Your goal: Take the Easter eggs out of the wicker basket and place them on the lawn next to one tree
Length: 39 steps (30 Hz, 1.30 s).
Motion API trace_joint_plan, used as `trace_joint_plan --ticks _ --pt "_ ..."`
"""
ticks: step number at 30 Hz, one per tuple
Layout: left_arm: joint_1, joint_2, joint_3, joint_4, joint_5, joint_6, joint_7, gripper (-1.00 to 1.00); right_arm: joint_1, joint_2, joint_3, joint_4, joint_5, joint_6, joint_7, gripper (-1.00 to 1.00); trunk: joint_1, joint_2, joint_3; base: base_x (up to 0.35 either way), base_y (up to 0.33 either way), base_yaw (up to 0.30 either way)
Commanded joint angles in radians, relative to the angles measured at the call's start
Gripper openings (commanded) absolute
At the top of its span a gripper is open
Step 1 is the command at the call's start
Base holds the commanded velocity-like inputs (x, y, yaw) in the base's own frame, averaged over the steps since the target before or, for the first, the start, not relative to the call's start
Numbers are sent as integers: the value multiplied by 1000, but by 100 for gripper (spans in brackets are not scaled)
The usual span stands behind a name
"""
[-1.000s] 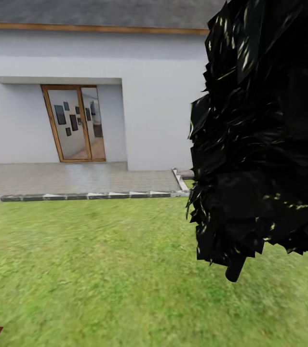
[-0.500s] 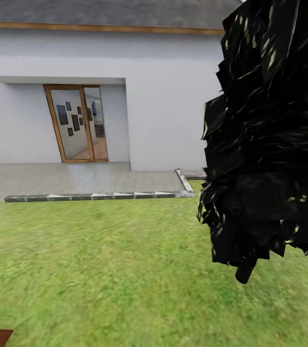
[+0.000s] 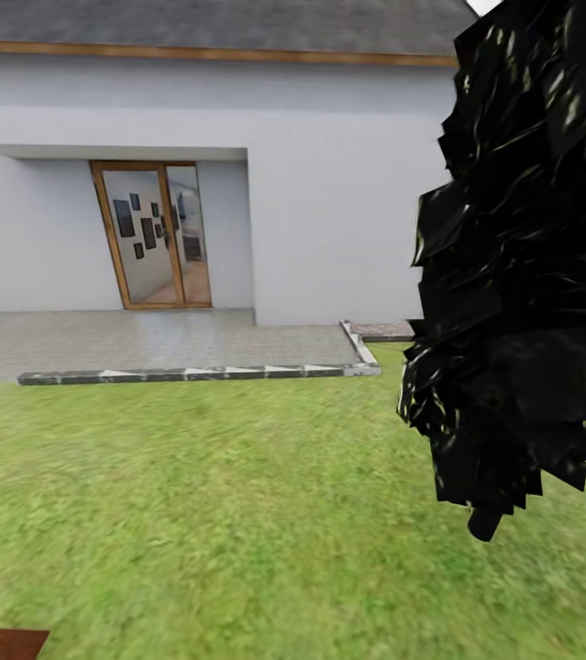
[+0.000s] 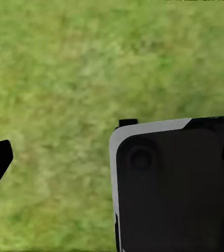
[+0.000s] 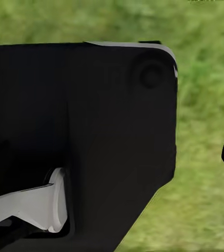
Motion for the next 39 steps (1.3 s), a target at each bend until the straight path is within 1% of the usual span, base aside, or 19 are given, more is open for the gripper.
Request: trace_joint_plan --ticks 1,9,17,24,30,34,39 --pt "0 0 -4 1 -1 -3 0 100 0 0 -2 0 0 -3 0 100 0 -1 0 84 292 0" --pt "0 0 -4 1 -1 -3 0 100 0 10 -2 0 0 -2 0 100 0 -1 0 137 292 0" --pt "0 0 -4 1 -1 -3 0 100 0 13 -2 0 0 -2 0 100 0 -1 0 195 284 1" --pt "0 2 -4 1 0 -3 0 100 0 13 -2 0 0 -2 0 100 0 -1 0 234 260 146" --pt "0 2 -4 1 0 -3 1 100 0 13 -2 0 0 -2 0 100 0 -1 0 244 253 54" --pt "0 2 -4 1 0 -4 1 100 0 13 -2 0 0 -2 0 100 0 -1 0 266 204 11" --pt "0 2 -4 1 0 -5 1 100 0 13 -1 0 0 -2 0 100 0 -1 0 313 69 3"
